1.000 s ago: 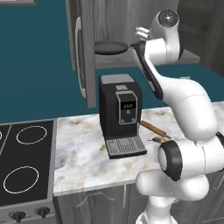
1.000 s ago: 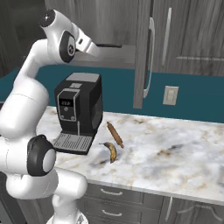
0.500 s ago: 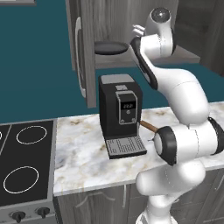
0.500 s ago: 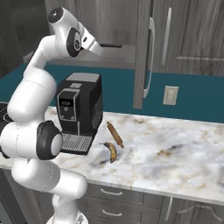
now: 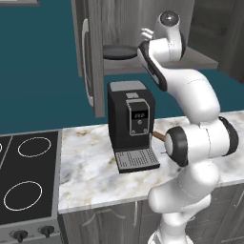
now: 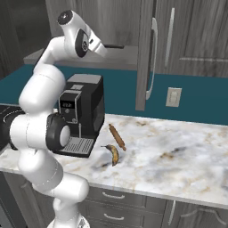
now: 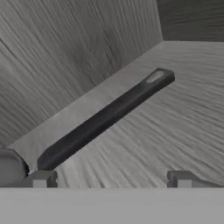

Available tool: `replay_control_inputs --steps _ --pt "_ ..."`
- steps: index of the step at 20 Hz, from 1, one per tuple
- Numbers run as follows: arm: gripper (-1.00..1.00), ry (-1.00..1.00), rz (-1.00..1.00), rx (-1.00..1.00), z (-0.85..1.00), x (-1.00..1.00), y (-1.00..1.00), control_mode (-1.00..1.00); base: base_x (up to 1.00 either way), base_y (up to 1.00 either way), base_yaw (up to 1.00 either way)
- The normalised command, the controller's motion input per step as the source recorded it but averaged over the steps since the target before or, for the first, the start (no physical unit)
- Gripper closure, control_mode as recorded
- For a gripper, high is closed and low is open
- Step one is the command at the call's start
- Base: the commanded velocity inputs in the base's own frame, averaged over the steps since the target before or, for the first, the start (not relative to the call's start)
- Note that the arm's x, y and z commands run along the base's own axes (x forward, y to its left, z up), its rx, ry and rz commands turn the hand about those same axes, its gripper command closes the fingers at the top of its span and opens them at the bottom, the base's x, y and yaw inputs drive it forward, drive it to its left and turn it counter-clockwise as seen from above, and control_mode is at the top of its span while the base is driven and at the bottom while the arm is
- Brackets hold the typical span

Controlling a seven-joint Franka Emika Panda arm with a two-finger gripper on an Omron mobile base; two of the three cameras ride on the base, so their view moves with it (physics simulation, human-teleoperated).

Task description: Pick the pan from the cabinet and place it on the stove. Then turn on the stove burner for the pan.

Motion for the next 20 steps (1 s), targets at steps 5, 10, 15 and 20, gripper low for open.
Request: replay_control_inputs --steps 5,10,15,20 --pt "-1.0 0.0 0.0 0.02 -0.11 0.42 0.0 -1.0 0.0 0.0 0.0" --pt "-1.0 0.0 0.0 0.02 -0.06 0.39 0.0 -1.0 0.0 0.0 0.0" --pt "-1.0 0.0 0.0 0.02 -0.02 0.33 0.0 -1.0 0.0 0.0 0.0" --pt "-1.0 0.0 0.0 0.01 -0.06 0.35 0.0 -1.0 0.0 0.0 0.0"
